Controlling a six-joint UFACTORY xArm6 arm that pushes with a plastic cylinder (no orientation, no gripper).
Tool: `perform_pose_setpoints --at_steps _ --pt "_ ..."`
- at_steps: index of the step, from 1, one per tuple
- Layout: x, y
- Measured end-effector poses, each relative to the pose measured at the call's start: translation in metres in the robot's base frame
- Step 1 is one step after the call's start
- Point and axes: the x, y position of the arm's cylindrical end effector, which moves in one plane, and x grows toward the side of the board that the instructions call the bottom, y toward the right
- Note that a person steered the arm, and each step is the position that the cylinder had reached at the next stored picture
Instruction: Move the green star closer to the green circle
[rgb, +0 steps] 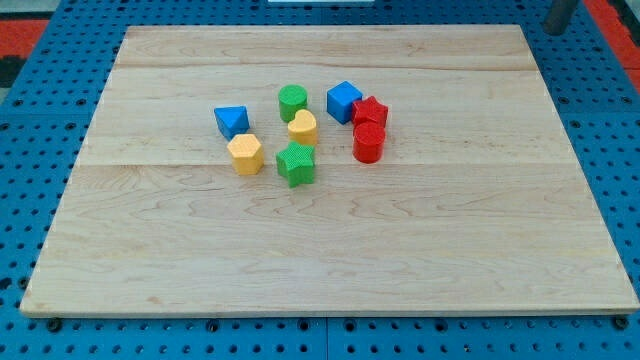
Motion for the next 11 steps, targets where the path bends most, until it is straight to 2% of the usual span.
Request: perform_pose_setpoints --at_steps 4,7,8,9,11 --pt "-0.01 -0.001" --pt "-0.001 0.004" --pt "0.052 0.004" --pt "0.136 -0.004" --pt "0.228 -0.123"
